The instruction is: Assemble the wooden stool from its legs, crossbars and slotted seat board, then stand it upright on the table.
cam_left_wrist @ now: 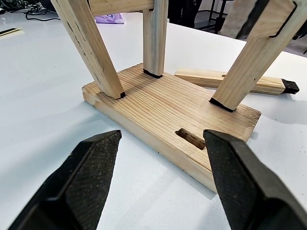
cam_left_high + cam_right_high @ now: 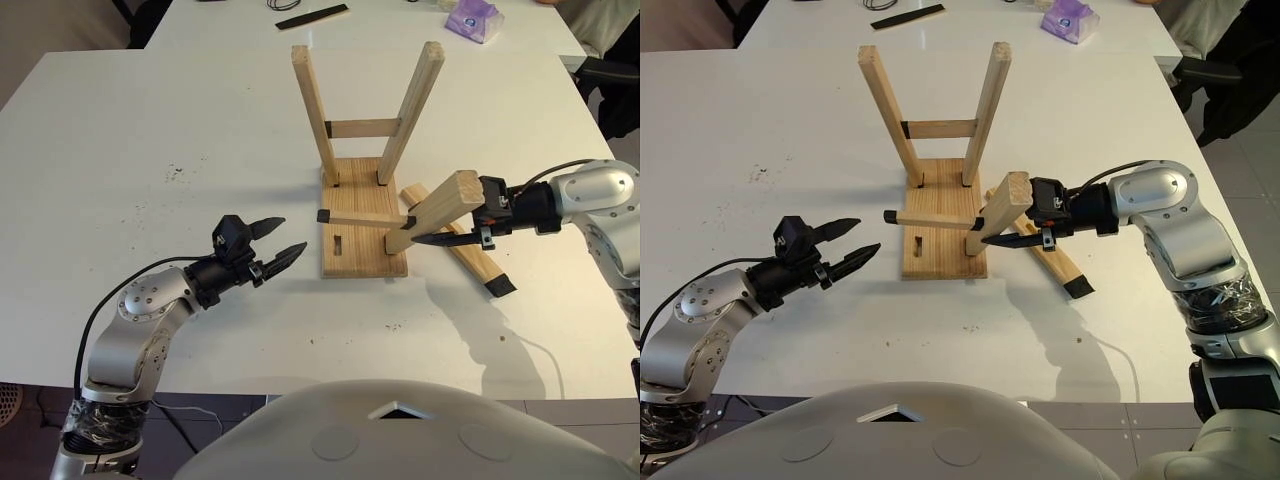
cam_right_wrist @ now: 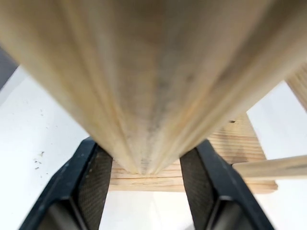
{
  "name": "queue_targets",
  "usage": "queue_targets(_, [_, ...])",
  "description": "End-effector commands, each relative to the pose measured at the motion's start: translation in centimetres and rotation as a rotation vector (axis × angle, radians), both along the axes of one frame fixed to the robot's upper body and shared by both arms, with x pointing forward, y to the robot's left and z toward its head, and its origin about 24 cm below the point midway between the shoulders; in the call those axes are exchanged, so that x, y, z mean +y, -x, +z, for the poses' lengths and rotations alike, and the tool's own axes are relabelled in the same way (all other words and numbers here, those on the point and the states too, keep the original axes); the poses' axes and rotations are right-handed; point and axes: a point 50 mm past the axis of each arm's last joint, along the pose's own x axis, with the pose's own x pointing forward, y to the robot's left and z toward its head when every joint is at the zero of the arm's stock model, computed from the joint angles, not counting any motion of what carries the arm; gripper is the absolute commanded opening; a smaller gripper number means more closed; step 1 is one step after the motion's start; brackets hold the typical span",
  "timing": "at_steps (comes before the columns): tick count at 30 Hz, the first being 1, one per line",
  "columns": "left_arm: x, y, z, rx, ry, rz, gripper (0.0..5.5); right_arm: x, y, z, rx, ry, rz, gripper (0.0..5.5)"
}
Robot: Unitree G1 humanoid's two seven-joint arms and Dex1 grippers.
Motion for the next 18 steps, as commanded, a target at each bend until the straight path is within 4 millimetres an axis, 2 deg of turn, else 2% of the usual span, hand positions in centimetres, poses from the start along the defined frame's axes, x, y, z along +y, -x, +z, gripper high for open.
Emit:
queue_targets(1, [-0.2,-0.2,-0.1,0.0,-0.011,-0.011,3.17,0.0,-0.4,-1.4,0.146,-0.01,-0.093,2.03])
queue_targets(2, [-0.3,-0.2,-0.2,0.001,-0.01,-0.018,3.17,0.1,-0.6,-1.0,0.139,-0.026,-0.098,2.03])
queue_targets(3, [-0.3,-0.2,-0.2,0.001,-0.01,-0.022,3.17,0.2,-0.8,-0.6,0.139,-0.039,-0.101,2.39])
queue_targets(8, [-0.3,-0.2,-0.3,0.001,-0.011,-0.02,3.17,0.1,-1.2,0.5,0.125,-0.029,-0.082,3.08])
queue_targets(13, [-0.5,0.0,-0.1,-0.014,0.009,-0.023,3.17,-2.3,-0.9,-0.5,0.021,0.201,-0.044,3.13])
queue_targets(18, [-0.4,0.7,-0.2,-0.014,0.011,0.012,3.17,-4.8,-0.9,0.2,-0.025,0.229,-0.131,3.13])
